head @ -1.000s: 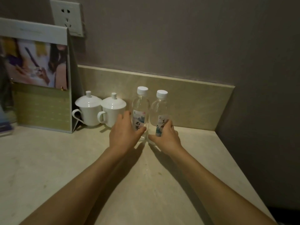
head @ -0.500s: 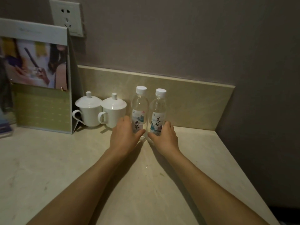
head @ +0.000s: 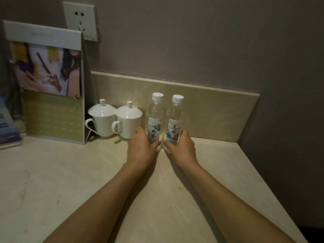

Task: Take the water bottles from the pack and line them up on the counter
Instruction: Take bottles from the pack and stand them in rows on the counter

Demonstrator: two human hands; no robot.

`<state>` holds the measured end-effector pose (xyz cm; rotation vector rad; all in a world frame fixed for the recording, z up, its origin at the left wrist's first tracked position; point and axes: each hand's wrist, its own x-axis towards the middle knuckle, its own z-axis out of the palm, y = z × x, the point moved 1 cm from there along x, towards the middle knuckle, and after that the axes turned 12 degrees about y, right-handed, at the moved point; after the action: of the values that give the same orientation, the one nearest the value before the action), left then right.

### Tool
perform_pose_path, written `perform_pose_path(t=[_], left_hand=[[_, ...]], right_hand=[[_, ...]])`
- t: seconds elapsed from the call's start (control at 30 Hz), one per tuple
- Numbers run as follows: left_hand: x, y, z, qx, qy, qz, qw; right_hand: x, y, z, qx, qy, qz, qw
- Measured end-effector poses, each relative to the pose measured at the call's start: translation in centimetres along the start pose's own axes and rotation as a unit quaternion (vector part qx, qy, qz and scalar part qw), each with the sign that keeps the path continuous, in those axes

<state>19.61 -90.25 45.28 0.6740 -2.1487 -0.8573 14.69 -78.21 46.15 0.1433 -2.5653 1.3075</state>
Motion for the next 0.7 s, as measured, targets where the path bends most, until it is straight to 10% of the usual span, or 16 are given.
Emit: perform_pose_path(t=[0.7], left_hand=[[1.3,0.3,1.9,0.027,0.038,-0.006,0.999]], right_hand=[[2.1,-0.2,2.3,-0.011,0.017,-0.018,1.000]])
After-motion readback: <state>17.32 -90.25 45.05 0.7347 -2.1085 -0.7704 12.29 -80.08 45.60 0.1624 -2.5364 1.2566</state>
